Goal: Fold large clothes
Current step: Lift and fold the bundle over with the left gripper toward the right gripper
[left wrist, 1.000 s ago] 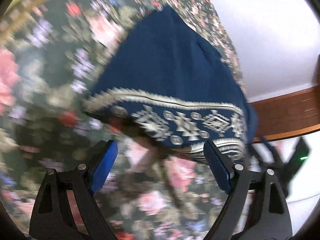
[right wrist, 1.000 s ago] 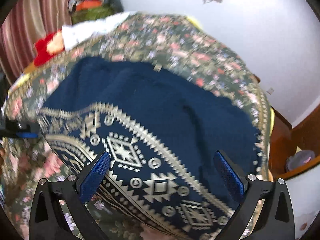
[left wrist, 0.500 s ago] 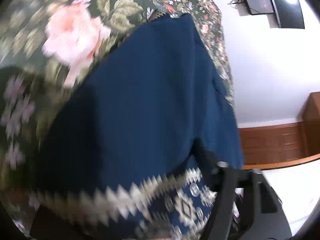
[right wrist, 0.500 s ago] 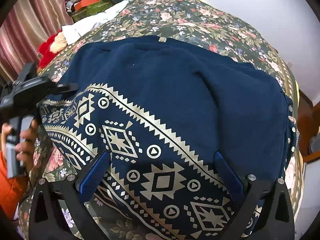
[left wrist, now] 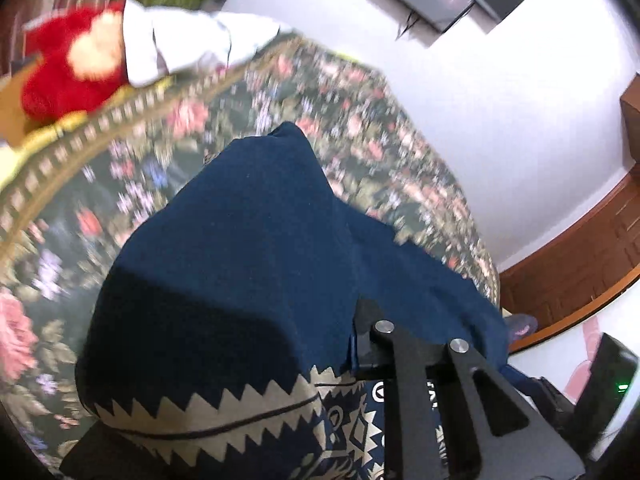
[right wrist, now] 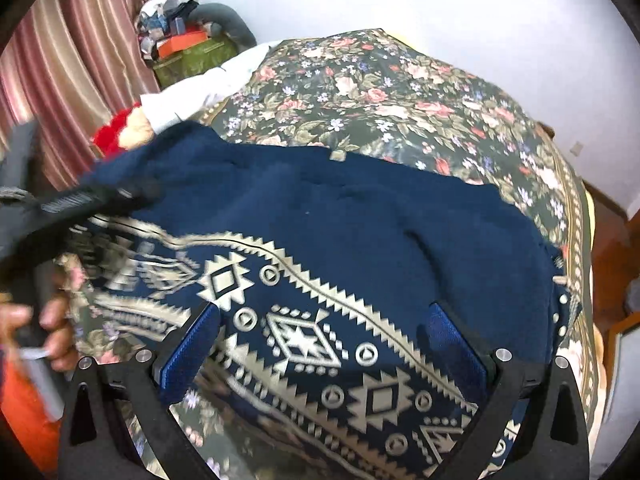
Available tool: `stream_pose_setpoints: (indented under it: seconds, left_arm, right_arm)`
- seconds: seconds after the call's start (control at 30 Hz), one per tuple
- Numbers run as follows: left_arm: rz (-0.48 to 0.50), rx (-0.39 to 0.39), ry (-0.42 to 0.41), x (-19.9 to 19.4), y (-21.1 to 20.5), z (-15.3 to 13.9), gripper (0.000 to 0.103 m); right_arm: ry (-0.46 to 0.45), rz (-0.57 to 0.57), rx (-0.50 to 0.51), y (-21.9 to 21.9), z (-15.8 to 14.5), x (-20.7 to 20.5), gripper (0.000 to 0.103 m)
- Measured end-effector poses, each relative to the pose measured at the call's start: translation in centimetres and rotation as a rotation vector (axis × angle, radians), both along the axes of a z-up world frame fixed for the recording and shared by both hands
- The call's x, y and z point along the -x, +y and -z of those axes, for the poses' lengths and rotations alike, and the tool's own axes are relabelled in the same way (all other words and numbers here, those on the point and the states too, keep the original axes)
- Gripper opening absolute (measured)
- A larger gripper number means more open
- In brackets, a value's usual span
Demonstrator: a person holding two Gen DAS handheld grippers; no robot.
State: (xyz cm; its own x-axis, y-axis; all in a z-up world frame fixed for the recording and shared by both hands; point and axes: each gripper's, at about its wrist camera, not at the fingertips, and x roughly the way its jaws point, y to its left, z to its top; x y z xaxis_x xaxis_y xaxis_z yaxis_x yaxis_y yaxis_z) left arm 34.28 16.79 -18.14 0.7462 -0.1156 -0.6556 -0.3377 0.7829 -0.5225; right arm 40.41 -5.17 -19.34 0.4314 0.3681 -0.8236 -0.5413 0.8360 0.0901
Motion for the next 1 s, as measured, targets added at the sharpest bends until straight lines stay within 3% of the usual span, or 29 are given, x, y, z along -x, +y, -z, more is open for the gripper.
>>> stream_pose_setpoints:
  seconds: [0.2,0.37,0.5,0.73,0.87,1.0]
  left_arm:
    - [-0.023,-0.122,0.004,2.0,-0.3,-2.0,0.019]
    - [0.002,-0.159,0.007,1.2,-1.8,-3.5,0.019]
    - [0.050,-0.225,-0.038,0.0,-5.1,-6.2,0.019]
    - [0.217,-0.305,-0.101,-2.9,-14.9,-8.9,0.019]
    - [0.392,-0.299,-0.062,-4.2,-22.0,-7.1,0.019]
    - [0.615,-0.272,0.063,-4.9,-28.1,-2.5,0.019]
  right_arm:
    - [0.150,-0.072,-0.027,4.0,4.0,0.5,0.103]
    - [0.207,-0.083,-0.033,3.6,2.9,0.0,0.103]
    - [0.237,-0.009,-0.153,-1.9,0.6,0.3,0.103]
    - [0.088,0.194,-0.207,-15.0,-4.5,4.0,0.103]
    - [0.024,0.296,-0.221,-21.2,-6.7,6.4,0.103]
    - [0.001,0.355,-0.232,-24.6,-7.6,7.6,0.103]
